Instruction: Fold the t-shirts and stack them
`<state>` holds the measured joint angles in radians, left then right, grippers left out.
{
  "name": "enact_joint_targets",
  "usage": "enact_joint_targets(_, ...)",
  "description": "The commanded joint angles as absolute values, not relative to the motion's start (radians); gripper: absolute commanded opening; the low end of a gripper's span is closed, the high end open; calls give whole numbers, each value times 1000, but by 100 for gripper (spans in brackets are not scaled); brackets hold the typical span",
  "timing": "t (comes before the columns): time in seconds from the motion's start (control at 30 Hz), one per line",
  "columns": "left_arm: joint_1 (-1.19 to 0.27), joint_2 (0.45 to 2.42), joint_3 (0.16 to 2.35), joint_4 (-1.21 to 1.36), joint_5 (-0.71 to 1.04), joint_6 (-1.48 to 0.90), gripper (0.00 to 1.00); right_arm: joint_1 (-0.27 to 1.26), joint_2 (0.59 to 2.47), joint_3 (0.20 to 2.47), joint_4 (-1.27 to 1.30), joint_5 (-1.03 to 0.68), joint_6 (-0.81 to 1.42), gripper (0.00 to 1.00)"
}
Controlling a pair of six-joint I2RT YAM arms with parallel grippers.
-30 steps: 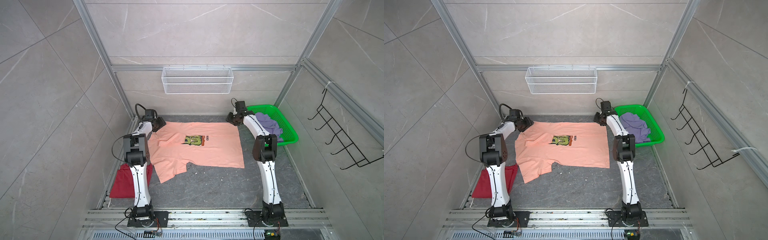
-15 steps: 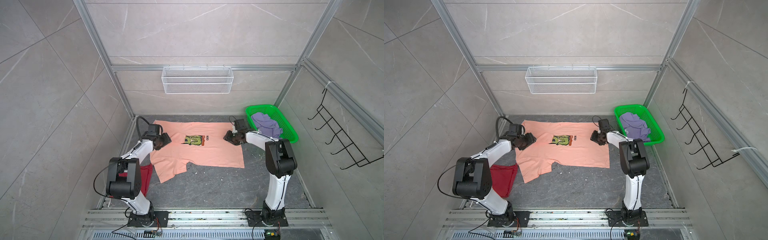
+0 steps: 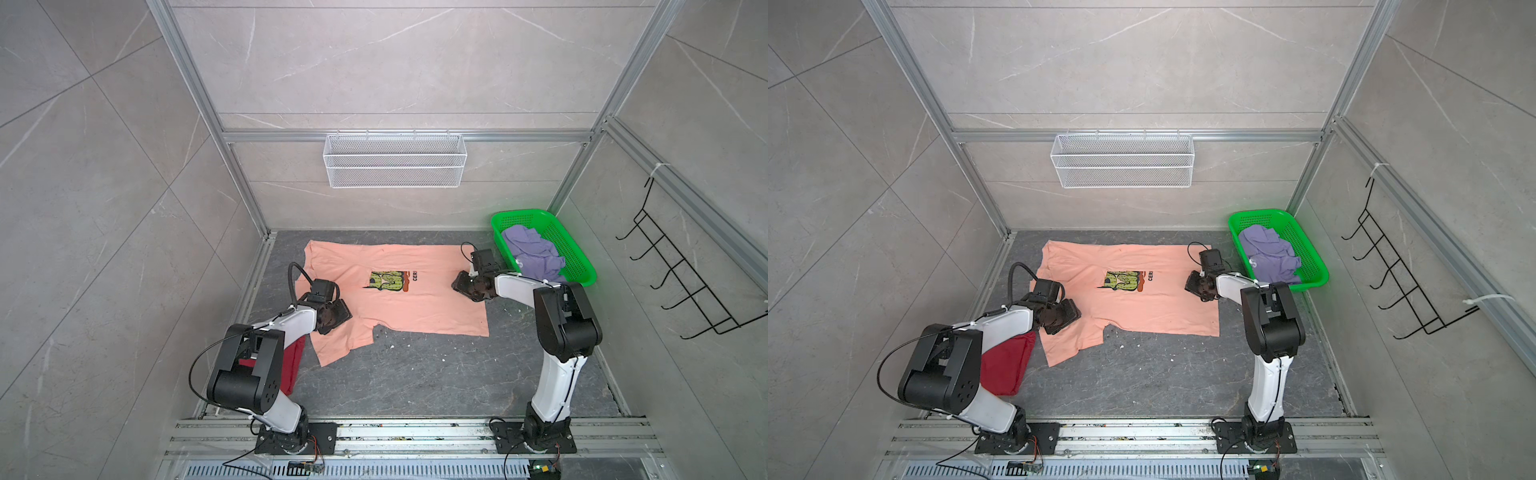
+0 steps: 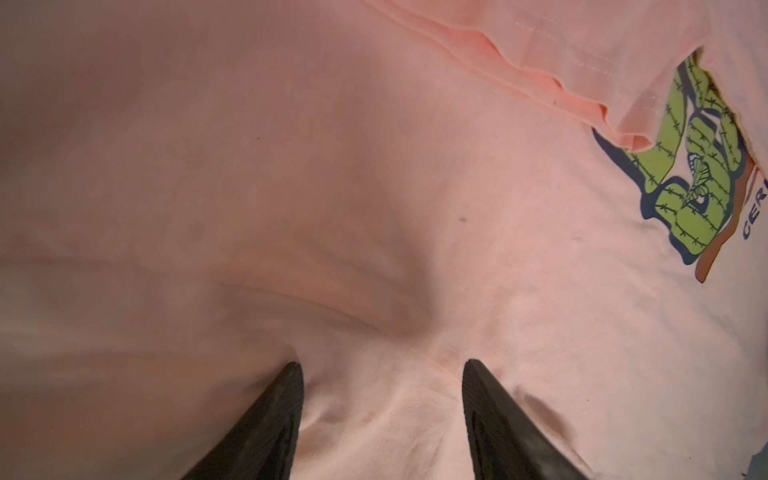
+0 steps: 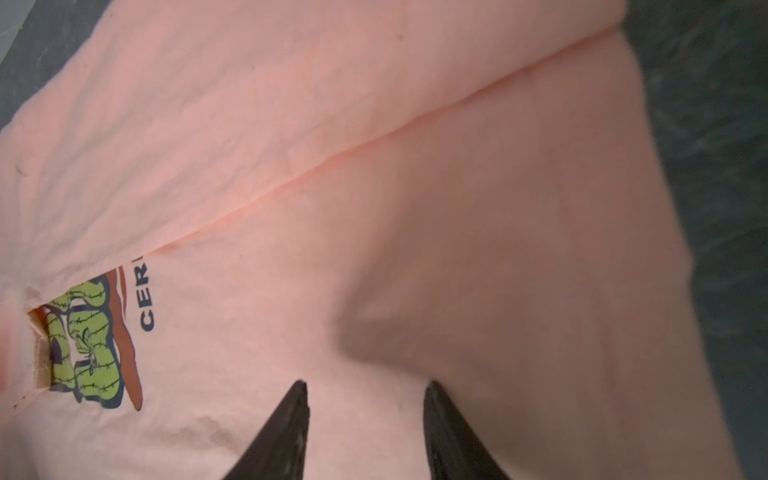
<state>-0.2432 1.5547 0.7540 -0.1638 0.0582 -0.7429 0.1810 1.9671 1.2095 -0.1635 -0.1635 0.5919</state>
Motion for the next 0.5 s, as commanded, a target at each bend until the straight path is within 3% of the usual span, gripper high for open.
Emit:
enact_joint_targets(0.0,-283,1552,684,-196,55,-824,64,111,1988,1181,-228,-129,548,48)
enact_joint_targets(0.47,-481,1418,541,-238,-24,-1052,64,37,1991,1188,-247,-200,498,48)
